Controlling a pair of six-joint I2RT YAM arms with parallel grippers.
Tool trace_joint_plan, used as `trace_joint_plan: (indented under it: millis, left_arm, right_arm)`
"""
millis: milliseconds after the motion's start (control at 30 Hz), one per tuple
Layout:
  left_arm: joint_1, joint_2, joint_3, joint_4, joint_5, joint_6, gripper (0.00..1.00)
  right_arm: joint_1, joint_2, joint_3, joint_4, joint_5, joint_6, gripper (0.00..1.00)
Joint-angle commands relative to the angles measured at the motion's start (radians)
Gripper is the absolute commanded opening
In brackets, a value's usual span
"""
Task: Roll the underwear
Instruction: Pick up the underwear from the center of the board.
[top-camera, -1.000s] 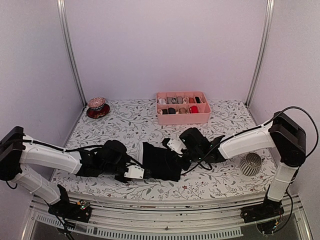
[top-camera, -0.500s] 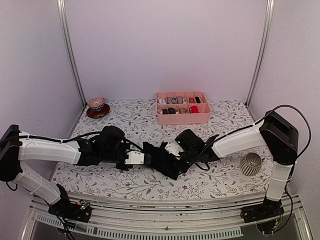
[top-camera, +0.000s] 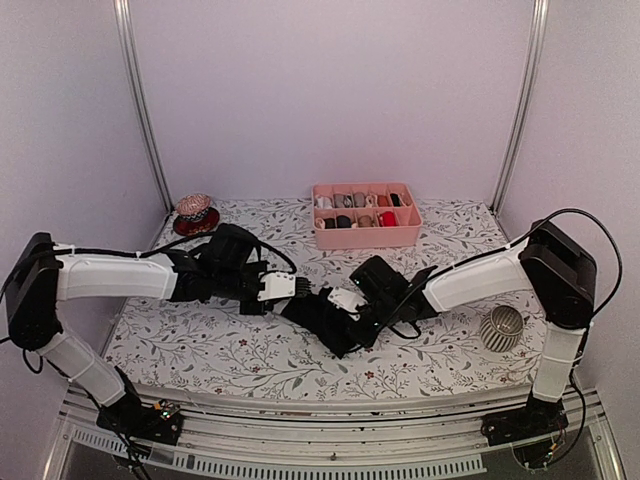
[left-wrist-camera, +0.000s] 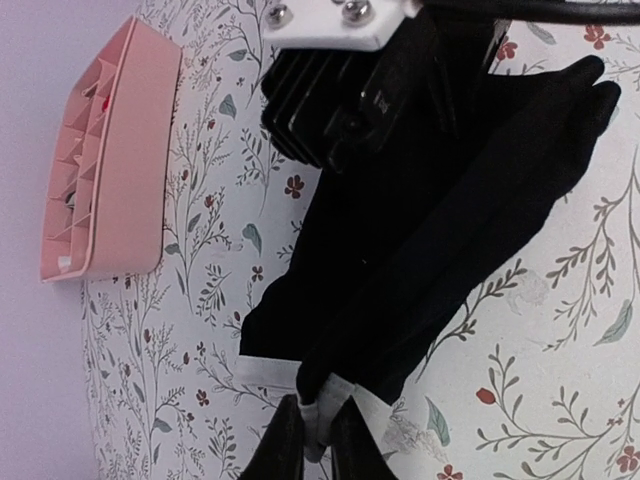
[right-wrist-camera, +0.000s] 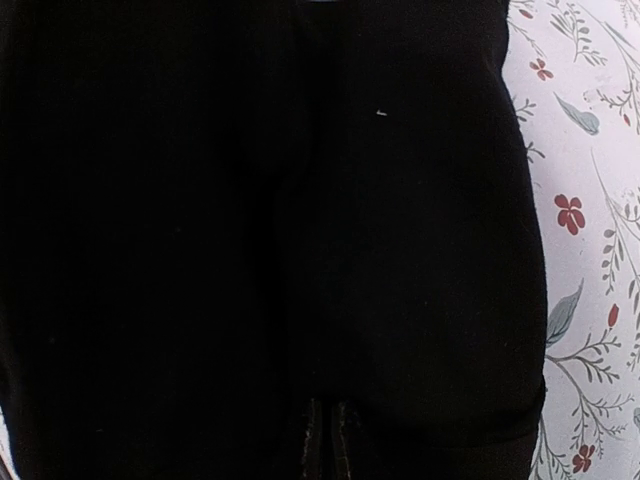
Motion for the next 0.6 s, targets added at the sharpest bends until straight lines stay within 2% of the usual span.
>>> trace_joint_plan:
  millis: [0,400,567]
  left_arm:
    - [0.015,0.028,0.027,-0.055,0.032,-0.01,0.12]
    - [0.016,0.061,0.056,-0.078,0.037,-0.005,0.12]
    - [0.017,0.066,0.063,-0.086,0.041,-0.004,0.13]
  right_arm:
    - [-0.02,-0.011,0.025,-0.059,-0.066,0.019,0.09]
    - [-0.071,-0.096,0.024,-0.049,-0.022,0.048,0.1]
    - [-0.087,-0.073,0.031,-0.057,0.004,0.055,0.09]
